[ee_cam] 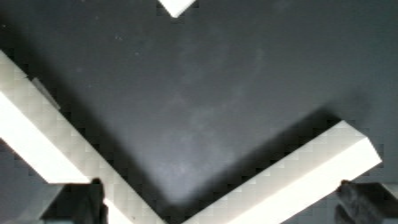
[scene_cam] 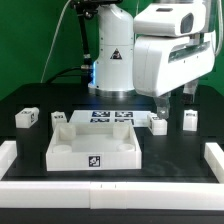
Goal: Assemble one leg
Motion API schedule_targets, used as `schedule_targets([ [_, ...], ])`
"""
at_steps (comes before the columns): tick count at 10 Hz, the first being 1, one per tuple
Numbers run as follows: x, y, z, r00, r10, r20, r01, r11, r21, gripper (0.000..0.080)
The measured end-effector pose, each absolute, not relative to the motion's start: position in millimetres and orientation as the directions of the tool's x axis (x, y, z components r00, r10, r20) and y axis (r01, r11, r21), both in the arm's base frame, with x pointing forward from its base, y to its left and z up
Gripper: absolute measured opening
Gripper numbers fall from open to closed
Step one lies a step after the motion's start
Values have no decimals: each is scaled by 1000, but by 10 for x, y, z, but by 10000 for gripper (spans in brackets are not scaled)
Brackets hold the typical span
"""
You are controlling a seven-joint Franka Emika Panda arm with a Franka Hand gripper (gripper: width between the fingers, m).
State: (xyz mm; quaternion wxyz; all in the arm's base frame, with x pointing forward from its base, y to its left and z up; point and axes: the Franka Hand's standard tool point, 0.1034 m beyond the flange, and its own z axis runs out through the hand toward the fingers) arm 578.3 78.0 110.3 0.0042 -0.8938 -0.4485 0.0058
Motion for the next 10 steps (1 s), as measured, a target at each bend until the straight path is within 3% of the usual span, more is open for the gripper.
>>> schedule_targets([
  [10,5782,780,1101,598,802,-7,802,-598,-13,650],
])
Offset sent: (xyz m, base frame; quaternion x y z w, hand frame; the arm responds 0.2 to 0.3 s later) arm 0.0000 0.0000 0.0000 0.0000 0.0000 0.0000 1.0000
